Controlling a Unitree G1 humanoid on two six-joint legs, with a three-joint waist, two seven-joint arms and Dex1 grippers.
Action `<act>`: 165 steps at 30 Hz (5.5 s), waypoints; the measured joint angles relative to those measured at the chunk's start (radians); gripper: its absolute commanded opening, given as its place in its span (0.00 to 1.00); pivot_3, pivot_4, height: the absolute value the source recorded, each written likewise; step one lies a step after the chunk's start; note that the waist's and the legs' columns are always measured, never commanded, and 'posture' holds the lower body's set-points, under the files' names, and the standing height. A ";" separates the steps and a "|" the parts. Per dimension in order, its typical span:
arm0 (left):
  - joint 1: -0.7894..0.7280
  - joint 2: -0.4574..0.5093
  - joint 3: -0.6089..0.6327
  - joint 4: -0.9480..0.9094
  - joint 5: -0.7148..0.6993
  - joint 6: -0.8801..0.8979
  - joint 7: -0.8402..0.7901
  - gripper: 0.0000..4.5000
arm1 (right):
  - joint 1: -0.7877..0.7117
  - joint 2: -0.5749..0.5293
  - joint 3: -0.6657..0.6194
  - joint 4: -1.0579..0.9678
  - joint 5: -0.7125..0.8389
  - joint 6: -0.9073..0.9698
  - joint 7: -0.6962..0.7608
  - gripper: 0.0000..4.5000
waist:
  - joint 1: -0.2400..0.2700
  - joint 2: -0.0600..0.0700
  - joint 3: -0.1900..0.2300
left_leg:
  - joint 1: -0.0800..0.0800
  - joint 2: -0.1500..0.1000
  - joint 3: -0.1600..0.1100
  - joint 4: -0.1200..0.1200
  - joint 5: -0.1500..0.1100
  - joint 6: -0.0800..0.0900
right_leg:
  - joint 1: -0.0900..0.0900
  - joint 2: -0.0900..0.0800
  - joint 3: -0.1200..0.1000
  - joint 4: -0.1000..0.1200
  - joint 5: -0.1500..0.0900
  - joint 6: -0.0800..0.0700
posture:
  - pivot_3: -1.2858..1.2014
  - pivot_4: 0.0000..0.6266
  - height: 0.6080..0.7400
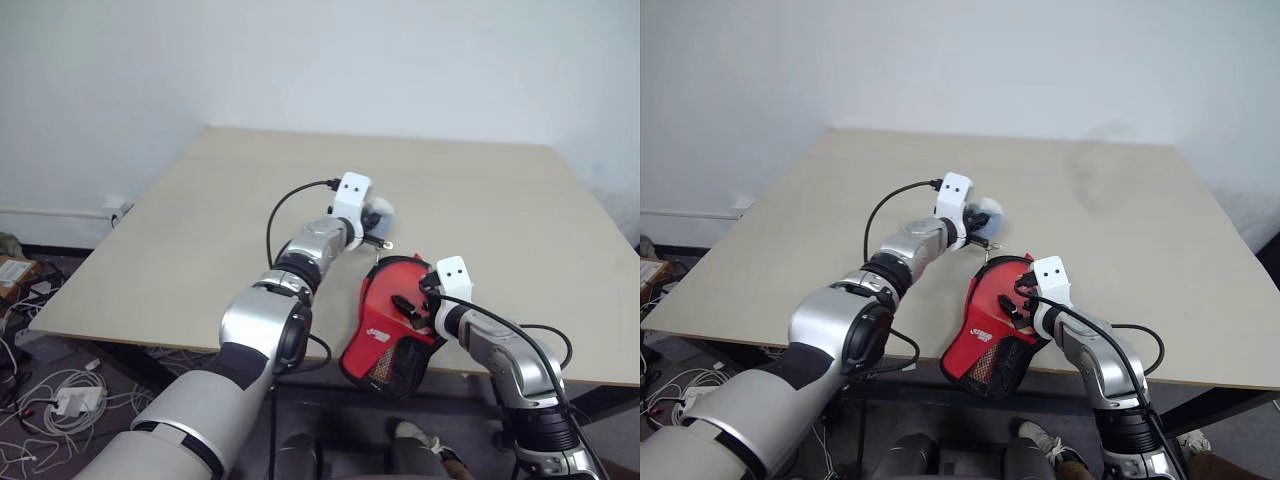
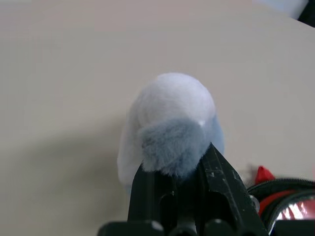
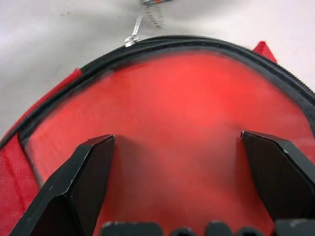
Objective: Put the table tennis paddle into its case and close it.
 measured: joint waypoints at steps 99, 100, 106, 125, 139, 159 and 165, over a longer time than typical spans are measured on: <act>0.460 0.066 -0.307 -0.548 0.013 0.098 -0.629 0.61 | -0.230 -0.052 -0.188 0.273 0.219 -0.104 0.078 0.99 | -0.001 0.006 0.001 | -0.001 -0.001 0.000 0.002 0.000 0.000 | 0.001 0.000 0.001 0.001 0.000 0.000 | 0.52 0.00 1.00; 0.460 0.064 -0.307 -0.544 0.013 0.095 -0.623 0.61 | -0.230 -0.050 -0.188 0.273 0.219 -0.102 0.078 0.99 | -0.001 0.006 0.001 | -0.001 -0.001 0.000 0.002 0.000 0.000 | 0.001 0.000 0.001 0.001 0.000 0.000 | 0.52 0.00 1.00; 0.460 0.062 -0.312 -0.542 0.016 0.086 -0.614 0.61 | -0.231 -0.044 -0.182 0.282 0.213 -0.081 0.068 0.99 | -0.001 0.006 0.001 | 0.000 -0.001 0.000 0.002 0.000 0.000 | 0.001 0.000 0.001 0.001 0.000 0.000 | 0.52 0.00 1.00; 0.461 0.068 -0.317 -0.547 0.043 0.080 -0.594 0.62 | -0.316 0.022 -0.220 0.400 0.136 -0.184 -0.063 0.03 | -0.001 0.007 0.001 | 0.000 -0.001 0.000 0.002 0.000 0.000 | 0.002 0.000 0.001 0.001 0.000 0.000 | 0.52 0.00 1.00; 0.465 0.068 -0.315 -0.558 0.043 0.095 -0.567 0.62 | -0.291 -0.089 -0.259 0.472 0.080 -0.233 -0.124 0.03 | 0.002 0.009 0.000 | 0.000 -0.002 -0.001 0.002 0.000 0.000 | 0.003 -0.001 0.001 0.001 0.001 -0.002 | 0.52 0.00 1.00; 0.466 0.047 -0.315 -0.545 0.044 0.093 -0.542 0.62 | 0.259 -0.561 -0.420 -0.013 0.247 -0.029 0.316 0.03 | 0.016 0.009 0.001 | 0.002 -0.003 0.000 0.003 0.000 0.000 | 0.006 -0.002 0.001 -0.002 -0.001 0.002 | 0.52 0.00 1.00; 0.466 0.042 -0.315 -0.542 0.044 0.092 -0.541 0.62 | 0.372 -0.589 -0.461 -0.123 0.288 -0.023 0.400 0.03 | 0.025 0.007 0.002 | 0.002 -0.002 0.000 0.003 0.000 0.000 | 0.006 -0.002 0.001 -0.003 -0.002 0.002 | 0.52 0.00 1.00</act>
